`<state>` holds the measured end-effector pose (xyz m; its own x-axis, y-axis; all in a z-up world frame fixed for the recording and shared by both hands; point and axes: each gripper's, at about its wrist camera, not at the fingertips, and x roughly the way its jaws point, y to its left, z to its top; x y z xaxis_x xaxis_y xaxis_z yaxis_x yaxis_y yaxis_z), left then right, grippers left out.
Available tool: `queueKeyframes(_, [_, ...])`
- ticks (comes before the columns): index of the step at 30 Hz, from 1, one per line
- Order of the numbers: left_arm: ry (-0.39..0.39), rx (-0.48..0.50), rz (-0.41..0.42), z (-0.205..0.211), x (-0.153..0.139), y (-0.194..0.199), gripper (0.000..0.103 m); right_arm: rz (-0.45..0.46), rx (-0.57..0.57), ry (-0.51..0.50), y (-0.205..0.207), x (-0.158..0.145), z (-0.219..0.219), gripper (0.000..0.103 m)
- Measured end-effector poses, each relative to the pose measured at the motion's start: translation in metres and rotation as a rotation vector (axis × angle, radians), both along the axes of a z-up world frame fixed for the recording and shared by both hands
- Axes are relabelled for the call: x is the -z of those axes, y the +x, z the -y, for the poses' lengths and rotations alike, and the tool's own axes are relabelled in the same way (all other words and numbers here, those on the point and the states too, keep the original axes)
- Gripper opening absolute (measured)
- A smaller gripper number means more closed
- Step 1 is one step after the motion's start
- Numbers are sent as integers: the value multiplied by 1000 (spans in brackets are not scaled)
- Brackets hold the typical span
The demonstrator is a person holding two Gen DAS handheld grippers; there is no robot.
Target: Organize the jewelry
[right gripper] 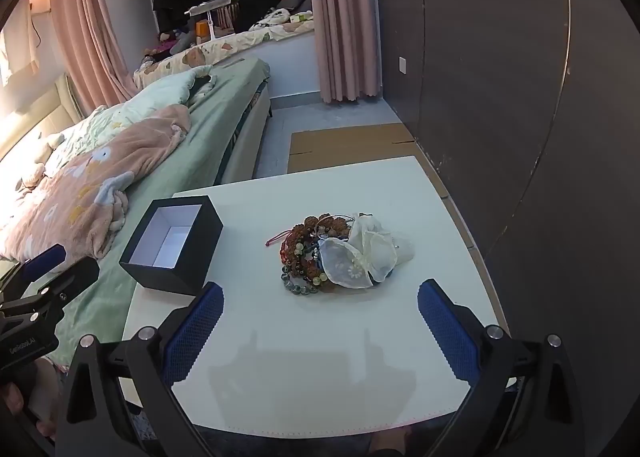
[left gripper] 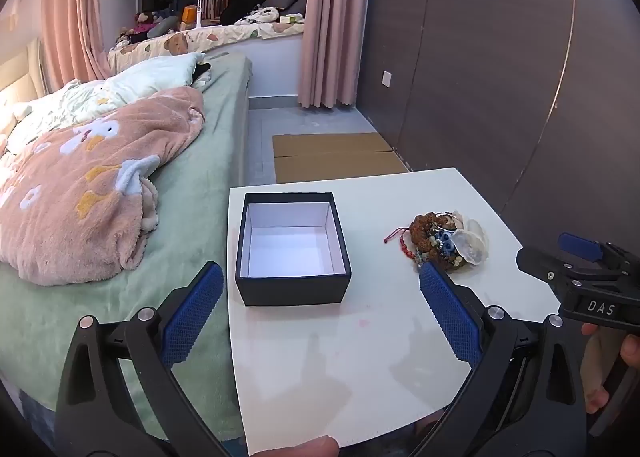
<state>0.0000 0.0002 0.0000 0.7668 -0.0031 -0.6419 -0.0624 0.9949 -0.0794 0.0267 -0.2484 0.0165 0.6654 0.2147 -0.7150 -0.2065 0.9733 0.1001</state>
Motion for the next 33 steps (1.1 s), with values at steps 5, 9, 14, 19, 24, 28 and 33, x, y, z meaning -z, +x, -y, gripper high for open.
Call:
queueKeyframes(5, [6, -1, 1, 0, 0, 0, 98, 0, 1, 1, -1, 1, 0, 95])
queueKeyframes(9, [8, -1, 3, 0, 0, 0, 98, 0, 1, -1, -1, 1, 0, 95])
queueKeyframes(14, [7, -1, 4, 0, 0, 0, 98, 2, 3, 1, -3, 0, 0, 95])
queueKeyframes(19, [6, 7, 9, 2, -2, 1, 98, 5, 4, 3, -2, 1, 2, 95])
queueKeyframes(24, [11, 29, 24, 3, -4, -3, 98, 6, 4, 2, -3, 1, -3, 95])
queueKeyframes(28, [14, 37, 44, 6, -6, -6, 98, 5, 4, 0, -3, 0, -3, 95])
queueKeyframes(33, [13, 38, 48, 8, -7, -7, 98, 7, 4, 1, -5, -3, 2, 95])
